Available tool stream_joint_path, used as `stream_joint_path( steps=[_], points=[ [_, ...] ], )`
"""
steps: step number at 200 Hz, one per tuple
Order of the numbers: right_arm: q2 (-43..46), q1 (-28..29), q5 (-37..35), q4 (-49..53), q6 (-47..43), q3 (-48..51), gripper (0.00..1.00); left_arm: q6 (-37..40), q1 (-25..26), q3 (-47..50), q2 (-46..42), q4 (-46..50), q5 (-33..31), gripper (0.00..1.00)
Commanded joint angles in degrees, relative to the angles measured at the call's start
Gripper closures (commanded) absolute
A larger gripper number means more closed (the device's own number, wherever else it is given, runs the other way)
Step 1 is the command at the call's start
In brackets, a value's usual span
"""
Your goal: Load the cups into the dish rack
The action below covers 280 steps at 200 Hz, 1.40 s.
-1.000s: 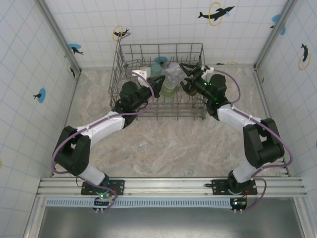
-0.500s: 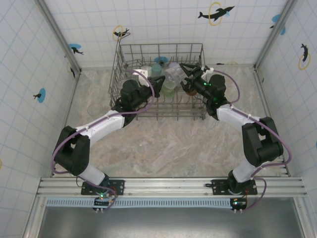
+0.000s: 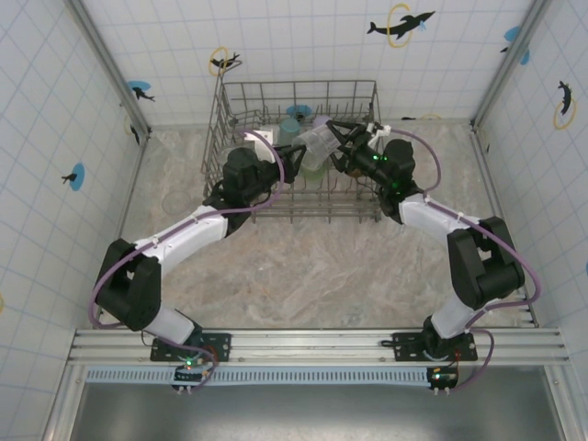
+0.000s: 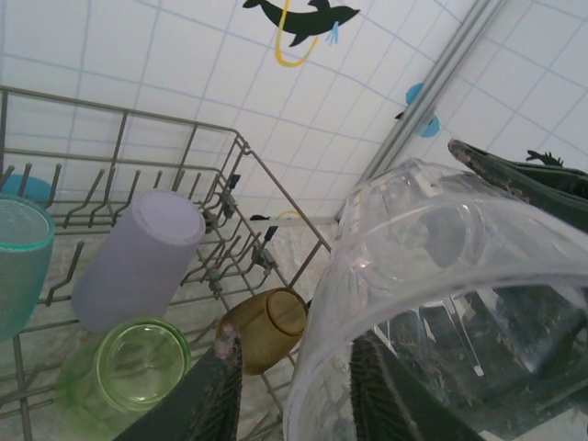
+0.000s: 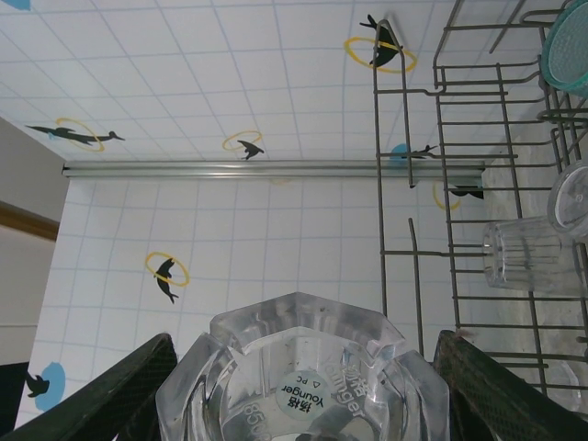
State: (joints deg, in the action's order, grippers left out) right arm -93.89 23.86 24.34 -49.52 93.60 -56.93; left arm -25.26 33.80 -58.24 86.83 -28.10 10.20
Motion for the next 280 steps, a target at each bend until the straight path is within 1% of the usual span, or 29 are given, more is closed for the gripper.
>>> stream_joint_path(
  steps=[1,9,27,34,49,65,118,172,194,200,226,245,250,258,280],
  points=[
    [-0.3,0.6,0.0,-3.0,-1.4,-3.8,0.74,1.5,0.2,-0.6,-2.2,1.7,-1.9,0.59],
    [-0.4,0.7,0.0,-2.8,-1.7,-3.9,0.74,1.8,0.2,-0.6,-2.5,2.2,-2.2,0.56],
    [-0.4,1.0,-0.2,-2.3,-2.2,-4.1,0.75,2.6,0.2,-0.9,-3.1,3.4,-3.4,0.55],
    [-0.5,1.0,-0.3,-2.2,-2.4,-4.2,0.76,2.9,0.2,-0.8,-3.6,3.8,-4.4,0.54],
    [-0.8,1.2,-0.3,-2.2,-2.6,-4.4,0.77,3.2,0.1,-0.8,-4.2,4.7,-7.1,0.48],
    [-1.1,1.6,-0.4,-2.2,-2.7,-4.8,0.78,3.8,0.0,-0.8,-4.7,5.7,-9.3,0.46],
    [-2.9,2.6,-0.3,-2.2,-3.2,-6.6,0.81,4.7,-0.4,-1.3,-5.3,7.8,-10.1,0.39],
    [-4.1,3.0,-0.5,-2.5,-3.3,-7.6,0.82,5.2,-1.0,-1.4,-5.6,8.8,-11.1,0.38],
    [-4.6,2.9,-0.7,-2.3,-3.8,-8.2,0.82,5.2,-1.2,-1.7,-6.0,9.8,-11.9,0.34],
    [-4.9,2.9,-0.7,-2.2,-3.9,-8.5,0.82,5.2,-1.1,-1.8,-6.0,10.2,-11.8,0.31],
    [-5.9,2.9,-0.6,-1.3,-4.6,-10.0,0.83,5.5,-1.2,-1.8,-7.0,12.4,-12.1,0.29],
    [-6.6,3.1,-0.9,-0.1,-5.4,-11.4,0.84,5.8,-1.2,-2.0,-8.0,14.7,-13.3,0.27],
    [-6.8,3.2,-1.0,0.6,-7.8,-11.9,0.84,6.0,-1.2,-2.1,-8.3,15.3,-13.7,0.26],
    [-7.2,3.2,-1.0,1.6,-9.1,-12.8,0.84,6.2,-1.3,-2.1,-8.9,16.1,-14.4,0.23],
    [-8.3,3.4,-1.2,4.8,-12.5,-15.4,0.84,7.4,-1.3,-1.8,-10.7,17.6,-16.9,0.18]
  ],
)
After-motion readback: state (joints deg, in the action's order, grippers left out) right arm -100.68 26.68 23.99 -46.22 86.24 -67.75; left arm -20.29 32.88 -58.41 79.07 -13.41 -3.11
